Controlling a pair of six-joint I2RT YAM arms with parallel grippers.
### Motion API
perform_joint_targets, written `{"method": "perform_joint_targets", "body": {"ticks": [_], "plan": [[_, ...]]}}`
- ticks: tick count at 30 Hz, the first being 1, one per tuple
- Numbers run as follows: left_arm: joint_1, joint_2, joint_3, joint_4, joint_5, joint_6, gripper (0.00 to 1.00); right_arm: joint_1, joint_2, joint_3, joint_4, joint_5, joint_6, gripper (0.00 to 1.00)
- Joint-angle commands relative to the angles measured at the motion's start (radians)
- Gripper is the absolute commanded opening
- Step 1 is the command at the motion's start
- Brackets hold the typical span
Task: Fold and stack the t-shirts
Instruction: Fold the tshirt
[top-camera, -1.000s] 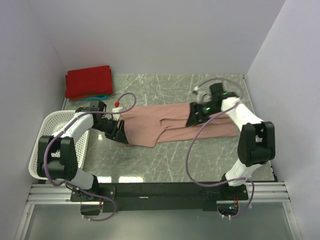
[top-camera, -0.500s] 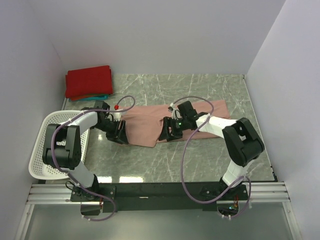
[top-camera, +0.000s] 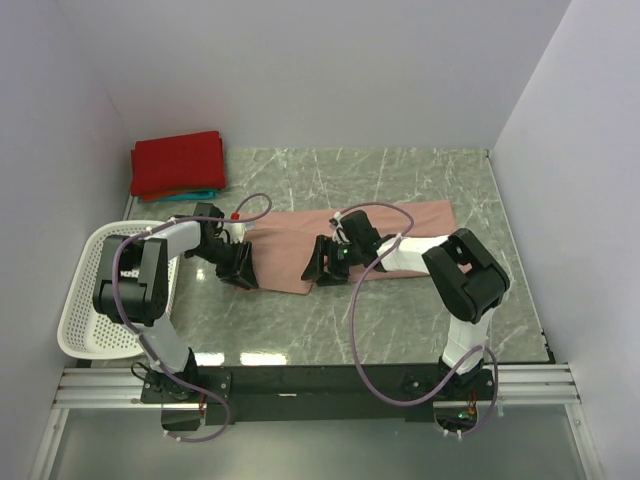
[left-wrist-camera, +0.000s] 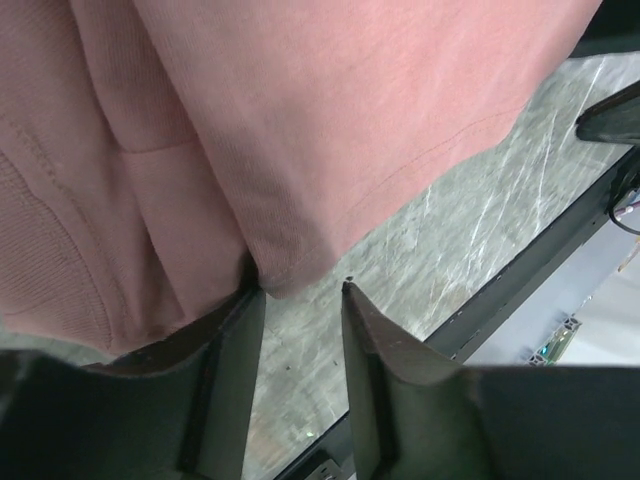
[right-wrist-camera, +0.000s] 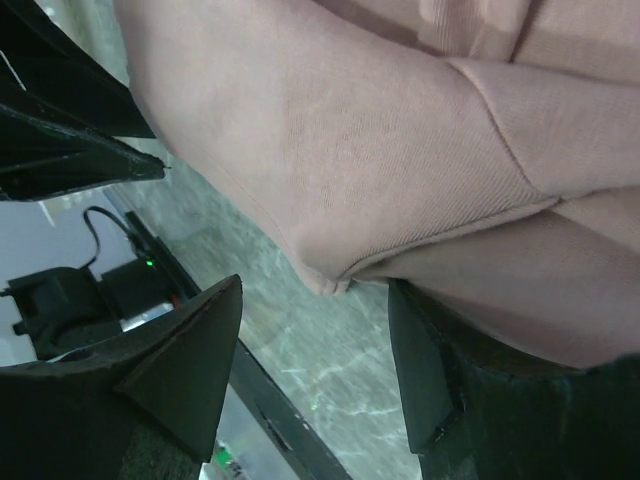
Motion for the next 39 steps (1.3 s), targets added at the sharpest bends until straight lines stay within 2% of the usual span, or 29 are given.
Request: {"method": "perform_joint_targets", "body": {"ticks": [1, 13, 20, 26, 29, 31, 32, 34, 35, 39], "plan": [[-0.006, -0.002, 0.025, 0.026, 0.035, -0.018, 0.39, 0.029, 0.003, -0.038, 0.052, 0.045, 0.079, 0.66], [-0.006, -0.014, 0.013, 0.006, 0.040, -0.009, 0.35, 0.070, -0.092, -0.113, -0.008, 0.114, 0.110, 0.62], [-0.006, -0.025, 0.006, 0.006, 0.049, -0.012, 0.34, 0.086, 0.022, -0.075, 0.041, 0.108, 0.113, 0.59], [-0.006, -0.033, 0.013, -0.008, 0.063, -0.007, 0.32, 0.109, 0.035, -0.080, 0.099, 0.088, 0.134, 0.52], [-0.008, -0.037, 0.017, -0.020, 0.063, -0.004, 0.31, 0.109, 0.030, -0.073, 0.104, 0.084, 0.138, 0.40], [-0.006, -0.044, 0.022, -0.024, 0.067, -0.001, 0.27, 0.106, 0.027, -0.064, 0.103, 0.091, 0.135, 0.32], [-0.006, -0.044, 0.022, -0.025, 0.070, -0.003, 0.25, 0.100, 0.023, -0.063, 0.106, 0.091, 0.135, 0.21], [-0.006, -0.048, 0.023, -0.032, 0.075, 0.000, 0.19, 0.095, 0.012, -0.057, 0.103, 0.087, 0.128, 0.11], [-0.006, -0.051, 0.025, -0.035, 0.078, 0.000, 0.15, 0.092, 0.006, -0.052, 0.093, 0.084, 0.121, 0.01], [-0.006, -0.067, 0.062, -0.070, 0.090, 0.019, 0.06, 0.072, -0.058, -0.034, 0.087, 0.082, 0.105, 0.00]]}}
